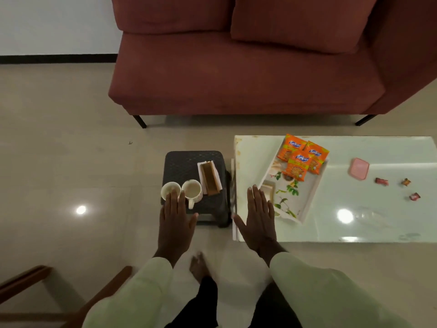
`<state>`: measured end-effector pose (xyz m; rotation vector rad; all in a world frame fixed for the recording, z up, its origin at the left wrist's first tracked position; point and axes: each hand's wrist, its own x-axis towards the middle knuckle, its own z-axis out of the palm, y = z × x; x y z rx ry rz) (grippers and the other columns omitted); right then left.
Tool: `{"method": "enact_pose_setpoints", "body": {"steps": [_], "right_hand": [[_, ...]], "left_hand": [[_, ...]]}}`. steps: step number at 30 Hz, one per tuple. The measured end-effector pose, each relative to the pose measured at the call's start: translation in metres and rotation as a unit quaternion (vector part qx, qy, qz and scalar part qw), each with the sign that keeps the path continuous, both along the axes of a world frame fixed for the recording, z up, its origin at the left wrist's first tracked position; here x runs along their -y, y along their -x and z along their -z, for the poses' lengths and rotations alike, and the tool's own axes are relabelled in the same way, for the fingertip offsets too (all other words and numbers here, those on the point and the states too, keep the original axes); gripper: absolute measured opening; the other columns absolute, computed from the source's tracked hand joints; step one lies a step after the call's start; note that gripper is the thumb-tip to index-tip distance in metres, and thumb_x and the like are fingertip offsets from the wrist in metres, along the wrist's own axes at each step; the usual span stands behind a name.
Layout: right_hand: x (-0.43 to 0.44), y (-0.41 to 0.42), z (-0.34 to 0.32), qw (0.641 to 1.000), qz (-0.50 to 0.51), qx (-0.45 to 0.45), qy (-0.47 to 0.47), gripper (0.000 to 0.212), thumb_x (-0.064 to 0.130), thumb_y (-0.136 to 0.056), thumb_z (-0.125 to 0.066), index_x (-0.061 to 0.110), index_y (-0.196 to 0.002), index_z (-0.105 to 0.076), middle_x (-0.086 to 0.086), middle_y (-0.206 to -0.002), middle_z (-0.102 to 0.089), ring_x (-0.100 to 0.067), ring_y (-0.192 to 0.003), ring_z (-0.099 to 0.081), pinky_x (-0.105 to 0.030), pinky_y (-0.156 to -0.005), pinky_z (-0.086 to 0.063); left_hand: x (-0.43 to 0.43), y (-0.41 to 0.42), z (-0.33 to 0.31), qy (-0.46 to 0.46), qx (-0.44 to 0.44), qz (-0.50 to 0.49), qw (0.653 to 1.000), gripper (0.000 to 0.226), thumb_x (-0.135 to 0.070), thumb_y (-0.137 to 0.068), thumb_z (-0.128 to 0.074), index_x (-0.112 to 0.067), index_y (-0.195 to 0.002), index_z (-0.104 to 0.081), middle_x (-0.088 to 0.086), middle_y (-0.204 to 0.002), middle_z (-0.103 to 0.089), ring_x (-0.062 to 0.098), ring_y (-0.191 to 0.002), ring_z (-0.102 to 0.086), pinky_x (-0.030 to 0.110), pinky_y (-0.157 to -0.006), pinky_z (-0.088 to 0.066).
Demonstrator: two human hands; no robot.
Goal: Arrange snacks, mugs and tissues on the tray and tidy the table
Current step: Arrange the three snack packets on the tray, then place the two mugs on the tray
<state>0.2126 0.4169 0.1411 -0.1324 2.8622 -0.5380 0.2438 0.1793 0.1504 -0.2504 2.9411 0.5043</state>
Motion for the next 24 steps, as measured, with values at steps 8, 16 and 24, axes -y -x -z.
{"method": "enact_pose_setpoints", "body": {"steps": [8,16,24], "right_hand": [[0.114,0.008,0.045,0.979,0.128,0.127,0.093,0.086,0.069,-0.087,-0.042,0.024,-0.155,-0.014,0.0,-0.162,-0.022,-0.023,-0.148,-0.023,-0.047,-0.118,-0.022],[0.167,0.037,0.127,0.816,0.244,0.344,0.395,0.034,0.047,-0.089,-0.064,0.022,-0.112,-0.063,0.009,-0.11,-0.064,-0.02,-0.112,-0.058,-0.032,-0.091,-0.047],[0.182,0.039,0.184,0.84,0.241,0.264,0.408,0.022,0.038,-0.084,-0.073,0.017,-0.088,-0.074,-0.002,-0.083,-0.071,-0.017,-0.085,-0.066,-0.029,-0.07,-0.052]], "left_hand": [[0.081,-0.003,0.06,-0.328,0.113,-0.29,0.892,0.065,-0.038,-0.098,-0.051,-0.014,-0.152,-0.024,0.012,-0.156,-0.034,0.031,-0.137,-0.042,0.045,-0.111,-0.037],[0.094,0.02,0.123,-0.55,0.119,-0.435,0.702,0.032,-0.026,-0.095,-0.061,-0.019,-0.126,-0.055,-0.001,-0.107,-0.068,0.026,-0.1,-0.068,0.036,-0.078,-0.05],[0.089,0.036,0.188,-0.468,0.083,-0.37,0.798,0.012,-0.032,-0.089,-0.068,-0.02,-0.091,-0.065,0.008,-0.092,-0.071,0.023,-0.089,-0.07,0.035,-0.072,-0.054]]}}
